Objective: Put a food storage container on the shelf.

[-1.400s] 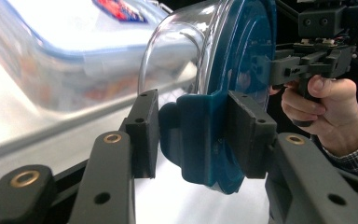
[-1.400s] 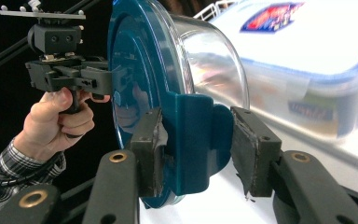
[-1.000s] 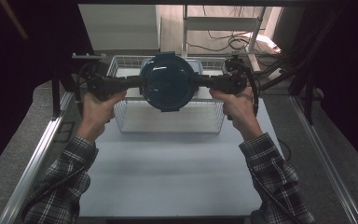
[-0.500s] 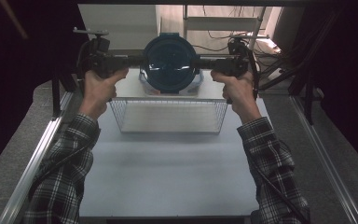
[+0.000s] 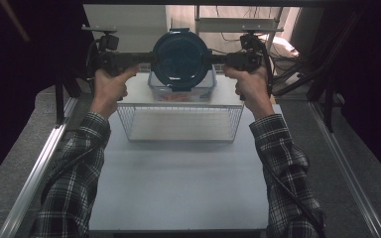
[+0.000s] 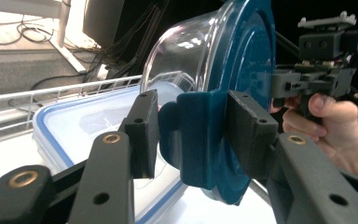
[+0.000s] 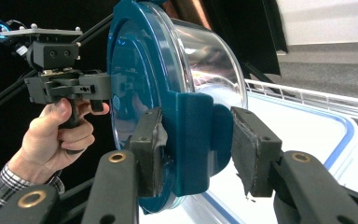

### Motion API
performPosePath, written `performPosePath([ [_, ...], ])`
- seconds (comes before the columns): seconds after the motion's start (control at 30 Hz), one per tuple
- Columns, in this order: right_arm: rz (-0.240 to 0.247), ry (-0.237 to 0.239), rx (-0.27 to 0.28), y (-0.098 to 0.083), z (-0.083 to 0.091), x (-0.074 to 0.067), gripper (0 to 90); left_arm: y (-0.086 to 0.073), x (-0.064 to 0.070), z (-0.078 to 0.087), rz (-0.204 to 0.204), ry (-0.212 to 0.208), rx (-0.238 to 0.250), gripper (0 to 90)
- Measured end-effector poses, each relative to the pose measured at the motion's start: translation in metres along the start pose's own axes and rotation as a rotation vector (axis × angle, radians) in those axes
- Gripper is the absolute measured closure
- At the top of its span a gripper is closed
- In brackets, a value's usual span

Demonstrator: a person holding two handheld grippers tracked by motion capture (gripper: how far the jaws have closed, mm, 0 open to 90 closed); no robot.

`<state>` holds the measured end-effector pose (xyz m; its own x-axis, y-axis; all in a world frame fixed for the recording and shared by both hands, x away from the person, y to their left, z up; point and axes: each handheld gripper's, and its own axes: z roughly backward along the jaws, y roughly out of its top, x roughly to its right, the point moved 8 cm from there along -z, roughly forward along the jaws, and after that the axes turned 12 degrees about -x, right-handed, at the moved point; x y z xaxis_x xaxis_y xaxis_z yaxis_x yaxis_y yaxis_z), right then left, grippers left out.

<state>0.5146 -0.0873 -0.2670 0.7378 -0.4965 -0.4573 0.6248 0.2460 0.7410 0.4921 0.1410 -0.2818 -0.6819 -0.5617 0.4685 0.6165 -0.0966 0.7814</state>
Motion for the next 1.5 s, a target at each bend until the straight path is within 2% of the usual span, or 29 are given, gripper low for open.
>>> performPosePath([
  [0.27,0.007,-0.038,-0.001,0.003,0.000,0.003,53.4,0.000,0.001,-0.002,-0.040,0.038,-0.016,53.5],
  [0.4,-0.001,-0.067,-0.005,0.004,-0.001,0.007,51.0,0.000,-0.001,-0.005,-0.031,0.031,-0.019,51.6],
  [0.47,-0.009,-0.080,-0.004,0.004,-0.002,0.010,49.8,0.001,-0.003,-0.007,-0.022,0.041,-0.012,50.5],
  [0.5,-0.010,-0.089,0.000,0.005,-0.003,0.011,50.2,0.003,-0.006,-0.007,-0.018,0.071,-0.012,49.9],
  [0.53,-0.003,-0.114,-0.001,0.005,-0.003,0.012,55.7,0.003,-0.008,-0.008,-0.014,0.100,-0.020,48.6],
  [0.57,0.010,-0.148,-0.013,0.005,-0.005,0.012,54.2,0.004,-0.012,-0.011,-0.004,0.145,-0.035,47.7],
  [0.6,0.016,-0.169,-0.019,0.005,-0.008,0.012,50.6,0.005,-0.013,-0.012,-0.001,0.161,-0.036,45.1],
  [0.63,0.016,-0.149,-0.007,0.006,-0.009,0.009,57.7,0.005,-0.012,-0.012,-0.009,0.151,-0.043,46.6],
  [0.67,0.022,-0.132,-0.013,0.006,-0.012,0.006,55.8,0.005,-0.011,-0.013,-0.023,0.159,-0.041,51.7],
  [0.73,0.047,-0.193,-0.017,0.006,-0.015,0.005,54.5,0.006,-0.010,-0.013,-0.047,0.217,-0.049,52.2],
  [0.77,0.053,-0.207,-0.018,0.006,-0.015,0.004,54.9,0.007,-0.009,-0.014,-0.053,0.242,-0.046,52.3],
  [0.9,0.040,-0.204,-0.007,0.005,-0.014,0.003,56.7,0.009,-0.006,-0.009,-0.095,0.342,-0.024,52.6],
  [0.93,0.043,-0.208,-0.006,0.004,-0.013,0.002,56.6,0.008,-0.004,-0.007,-0.101,0.337,-0.013,52.8],
  [1.0,0.049,-0.215,-0.006,0.003,-0.012,0.001,55.8,0.005,0.004,-0.003,-0.100,0.290,0.013,53.9],
  [1.03,0.051,-0.221,-0.005,0.003,-0.011,0.001,55.2,0.002,0.008,-0.001,-0.105,0.280,0.017,54.6],
  [1.2,0.057,-0.213,0.006,0.001,-0.010,-0.002,55.1,-0.018,0.023,0.005,-0.152,0.266,-0.010,61.2],
  [1.33,0.056,-0.217,0.004,-0.002,-0.008,-0.004,55.2,-0.033,0.027,-0.002,-0.161,0.230,-0.045,66.4],
  [1.4,0.056,-0.220,0.003,-0.003,-0.007,-0.005,55.1,-0.036,0.025,-0.007,-0.164,0.254,-0.060,68.3],
  [1.47,0.057,-0.219,0.004,-0.003,-0.007,-0.006,55.1,-0.036,0.019,-0.009,-0.169,0.306,-0.063,71.6],
  [1.5,0.056,-0.221,0.004,-0.004,-0.007,-0.006,55.0,-0.035,0.016,-0.009,-0.163,0.315,-0.063,74.2],
])
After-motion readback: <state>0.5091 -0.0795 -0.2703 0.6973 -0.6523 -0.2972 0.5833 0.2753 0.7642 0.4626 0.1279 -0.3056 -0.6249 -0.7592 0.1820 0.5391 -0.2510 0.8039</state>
